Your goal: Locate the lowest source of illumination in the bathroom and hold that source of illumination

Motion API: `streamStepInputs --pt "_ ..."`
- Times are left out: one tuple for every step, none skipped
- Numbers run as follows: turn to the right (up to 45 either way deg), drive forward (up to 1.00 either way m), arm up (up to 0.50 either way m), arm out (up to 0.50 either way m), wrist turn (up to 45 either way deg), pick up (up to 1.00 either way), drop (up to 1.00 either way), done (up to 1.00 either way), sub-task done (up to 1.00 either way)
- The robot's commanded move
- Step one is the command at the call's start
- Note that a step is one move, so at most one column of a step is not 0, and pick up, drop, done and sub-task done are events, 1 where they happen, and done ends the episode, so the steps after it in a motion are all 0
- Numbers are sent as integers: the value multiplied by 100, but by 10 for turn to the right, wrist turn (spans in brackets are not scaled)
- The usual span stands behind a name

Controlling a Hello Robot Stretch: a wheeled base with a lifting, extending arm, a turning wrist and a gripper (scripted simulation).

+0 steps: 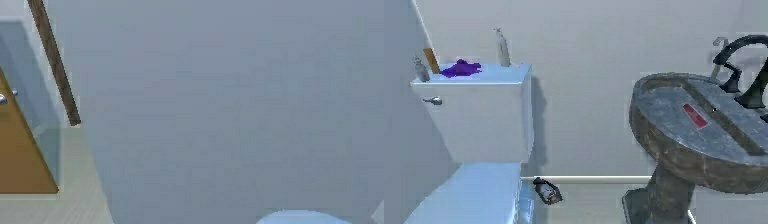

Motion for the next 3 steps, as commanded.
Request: streamStepInputs --pt "450 0 0 0 0 0 0 0 0" --pt "450 0 0 0 0 0 0 0 0" --pt "390 0 0 0 0 0 0 0 0"
